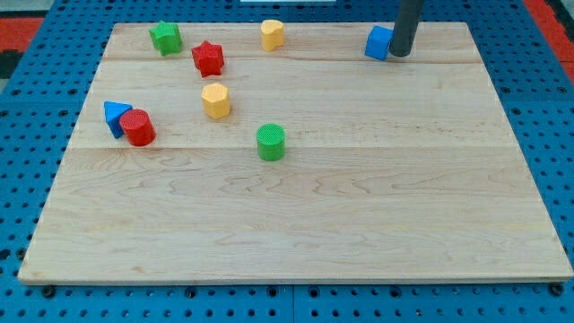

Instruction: Place the yellow hexagon diagonally bottom right to the yellow heart

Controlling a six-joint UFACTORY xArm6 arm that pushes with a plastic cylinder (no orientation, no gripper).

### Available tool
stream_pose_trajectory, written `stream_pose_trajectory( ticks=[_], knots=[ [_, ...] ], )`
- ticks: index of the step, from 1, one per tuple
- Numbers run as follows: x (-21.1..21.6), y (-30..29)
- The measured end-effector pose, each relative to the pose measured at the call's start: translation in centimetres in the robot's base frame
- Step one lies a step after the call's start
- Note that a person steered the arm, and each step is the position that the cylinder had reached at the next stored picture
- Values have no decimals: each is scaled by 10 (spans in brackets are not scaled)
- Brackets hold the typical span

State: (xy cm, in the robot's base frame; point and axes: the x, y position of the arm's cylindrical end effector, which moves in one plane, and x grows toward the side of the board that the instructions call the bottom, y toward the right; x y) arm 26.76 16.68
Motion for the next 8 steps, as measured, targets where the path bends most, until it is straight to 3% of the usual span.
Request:
stream_pose_trajectory(
  ticks=[1, 2, 3, 5, 8],
  knots=[
    [48, -7],
    [53, -41],
    [38, -122],
    [-19, -220],
    [-20, -225]
  ],
)
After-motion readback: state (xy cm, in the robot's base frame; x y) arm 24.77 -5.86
